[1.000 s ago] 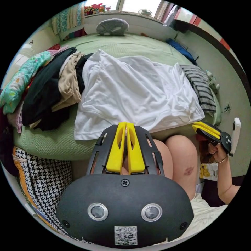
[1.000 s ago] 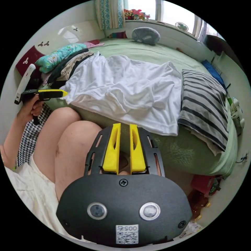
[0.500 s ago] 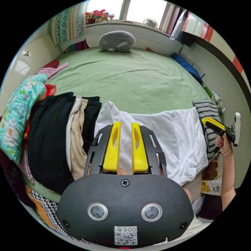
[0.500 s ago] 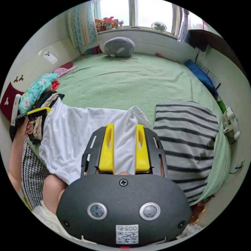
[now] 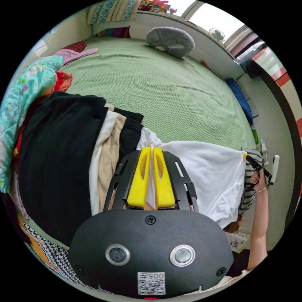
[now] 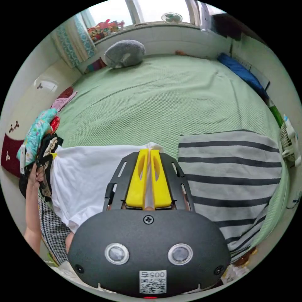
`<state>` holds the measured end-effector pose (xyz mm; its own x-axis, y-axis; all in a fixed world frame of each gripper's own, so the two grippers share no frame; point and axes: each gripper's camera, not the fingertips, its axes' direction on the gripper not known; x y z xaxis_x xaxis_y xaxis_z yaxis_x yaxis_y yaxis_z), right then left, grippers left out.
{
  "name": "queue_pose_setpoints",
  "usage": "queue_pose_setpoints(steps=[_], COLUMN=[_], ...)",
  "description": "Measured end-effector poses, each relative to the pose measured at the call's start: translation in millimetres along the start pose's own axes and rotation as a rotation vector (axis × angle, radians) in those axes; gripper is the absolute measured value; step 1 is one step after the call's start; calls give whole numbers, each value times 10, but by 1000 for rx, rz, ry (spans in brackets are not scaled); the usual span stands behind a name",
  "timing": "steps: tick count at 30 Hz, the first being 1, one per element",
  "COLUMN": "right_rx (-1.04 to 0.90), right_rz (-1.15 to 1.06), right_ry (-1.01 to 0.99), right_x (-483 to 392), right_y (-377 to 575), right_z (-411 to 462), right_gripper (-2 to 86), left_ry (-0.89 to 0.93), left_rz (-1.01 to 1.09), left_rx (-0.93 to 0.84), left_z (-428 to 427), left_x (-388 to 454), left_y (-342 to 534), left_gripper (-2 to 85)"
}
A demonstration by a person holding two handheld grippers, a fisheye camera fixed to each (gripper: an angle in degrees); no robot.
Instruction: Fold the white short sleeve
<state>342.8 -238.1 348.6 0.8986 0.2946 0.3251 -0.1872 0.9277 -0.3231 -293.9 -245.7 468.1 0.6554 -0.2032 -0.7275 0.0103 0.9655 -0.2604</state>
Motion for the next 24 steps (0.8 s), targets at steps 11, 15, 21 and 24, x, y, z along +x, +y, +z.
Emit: queue_pose_setpoints(steps=[11,15,21,24], right_rx=[18,72,98,83], right_rz=[18,-102,-363,-433], right_ry=[-134,-136,-72,-6], right_x=[156,-62,-903,-1233], right_y=[268,726,1784,2233], right_z=[-409,-802,-1006,-928], right_gripper=[80,88,88,86], left_ry=[133,112,152,142], left_rz=[-9,123,333,411], left_rx=[193,216,115,49], left_z=[-613,-853,-638,-406], left_x=[-220,65,735,1028], left_y=[227,509,1320,1683], left_gripper=[32,37,56,63])
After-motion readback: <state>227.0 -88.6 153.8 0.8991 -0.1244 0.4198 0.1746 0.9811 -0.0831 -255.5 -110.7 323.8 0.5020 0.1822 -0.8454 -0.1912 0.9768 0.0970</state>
